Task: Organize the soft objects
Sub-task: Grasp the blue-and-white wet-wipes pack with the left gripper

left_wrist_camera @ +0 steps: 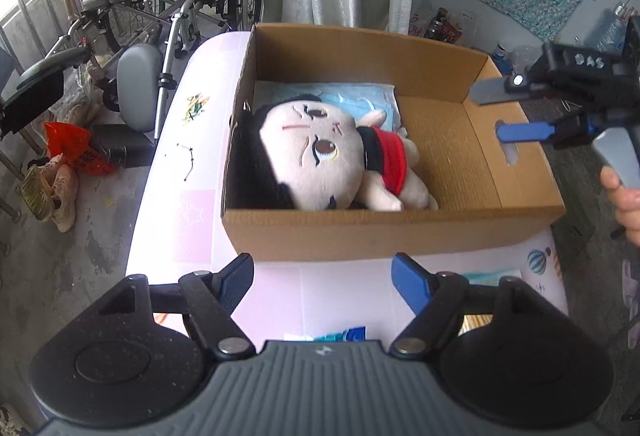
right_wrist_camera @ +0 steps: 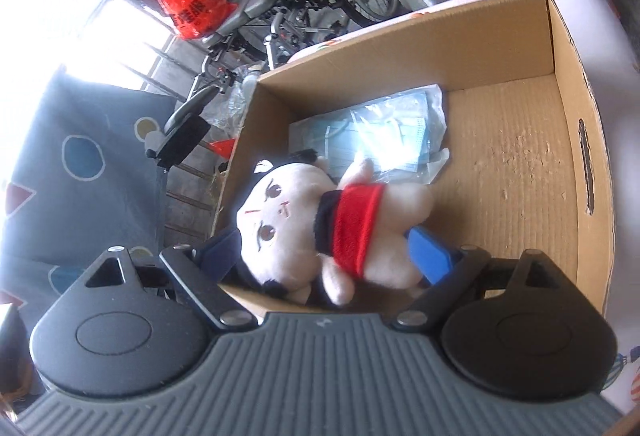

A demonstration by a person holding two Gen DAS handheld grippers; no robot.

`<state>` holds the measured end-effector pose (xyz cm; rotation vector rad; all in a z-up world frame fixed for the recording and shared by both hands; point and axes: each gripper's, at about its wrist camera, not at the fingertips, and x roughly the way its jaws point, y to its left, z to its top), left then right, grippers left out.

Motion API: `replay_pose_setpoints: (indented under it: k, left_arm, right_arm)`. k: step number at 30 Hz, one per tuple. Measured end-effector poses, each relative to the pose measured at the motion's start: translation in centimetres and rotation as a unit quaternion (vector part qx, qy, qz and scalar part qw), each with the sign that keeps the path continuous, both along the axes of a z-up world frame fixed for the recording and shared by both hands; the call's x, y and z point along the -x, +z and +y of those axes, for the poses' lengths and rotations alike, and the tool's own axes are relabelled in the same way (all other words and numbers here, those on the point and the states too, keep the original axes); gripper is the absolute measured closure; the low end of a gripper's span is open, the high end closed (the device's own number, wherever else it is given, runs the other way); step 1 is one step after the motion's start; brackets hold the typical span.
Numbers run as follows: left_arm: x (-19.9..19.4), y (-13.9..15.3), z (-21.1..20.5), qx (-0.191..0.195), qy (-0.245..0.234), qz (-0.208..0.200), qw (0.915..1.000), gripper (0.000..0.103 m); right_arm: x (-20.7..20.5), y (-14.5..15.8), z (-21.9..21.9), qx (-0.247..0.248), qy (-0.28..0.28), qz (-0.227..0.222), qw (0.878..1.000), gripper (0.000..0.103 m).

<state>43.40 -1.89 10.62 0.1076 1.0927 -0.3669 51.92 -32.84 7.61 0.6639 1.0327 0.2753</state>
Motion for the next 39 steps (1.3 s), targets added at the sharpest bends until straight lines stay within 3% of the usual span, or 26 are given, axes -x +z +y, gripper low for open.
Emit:
replay_pose_setpoints:
  k: [3,5,9,11,15,16,21,24,26,30,31,35,38,39]
  left_arm:
    - [2.8,-2.8,1.1,-0.015,-0.01,0.004,0.9998,0.022]
    - [4.3,-4.9,1.5,-0.044,-0.009,0.013,0.9989,0.02]
    - [5.8,-8.5,2.1,-0.03,-0.026,0.07,0.9968,0.017]
    - [6.4,-9.8,2.1,-0.029,-0.032,0.08,0.9959,0.013]
    - [8.4,-12.1,0.8,-0.073,-0.084,0.065,0.9917,0.012]
    - [8.8,-12.3,0.5,-0.083,-0.104,0.055,0.9896,0.007]
    - [10.4,-13.6,-1.3,-0.099,-0.178,0.024,0.9787,0.01]
    - [11.5,-13.9,-2.2,-0.111,-0.249,-0.026,0.9618,0.014]
    - [12.1,-13.8,-2.7,-0.113,-0.309,-0.065,0.9422,0.016]
    - [13.8,-14.2,-2.6,-0.132,-0.444,-0.167,0.8706,0.017]
    - [13.8,-14.1,-2.6,-0.139,-0.454,-0.178,0.862,0.017]
    - [13.7,-13.9,-1.2,-0.165,-0.426,-0.2,0.8665,0.011]
    - [12.8,-13.7,0.7,-0.188,-0.376,-0.206,0.8834,0.011]
    - [12.4,-13.4,1.5,-0.176,-0.354,-0.2,0.8964,0.011]
  right_arm:
    - [3.0,1.3,1.5,0.001,0.045,-0.032,0.998,0.004]
    - [4.7,1.0,3.4,0.023,0.104,-0.035,0.994,0.003]
    - [6.9,-2.1,6.6,0.055,0.172,0.002,0.983,0.003]
    - [8.0,-4.6,9.0,0.058,0.202,0.019,0.977,0.003]
    - [8.8,-8.6,12.9,0.078,0.227,0.049,0.97,0.003]
    - [8.8,-9.6,14.1,0.096,0.233,0.052,0.966,0.003]
    - [8.0,-10.4,16.9,0.155,0.242,0.018,0.958,0.003]
    - [7.1,-10.4,17.3,0.139,0.247,0.009,0.959,0.003]
    - [6.7,-10.8,17.4,0.133,0.249,0.007,0.959,0.003]
    - [6.6,-11.2,16.1,0.131,0.214,0.021,0.968,0.004]
    - [6.7,-11.3,15.4,0.128,0.198,0.026,0.971,0.004]
    - [7.1,-11.7,12.2,0.108,0.15,0.054,0.981,0.007]
    - [8.0,-12.1,10.4,0.112,0.145,0.059,0.981,0.015]
    - [8.3,-12.0,10.0,0.111,0.143,0.063,0.981,0.015]
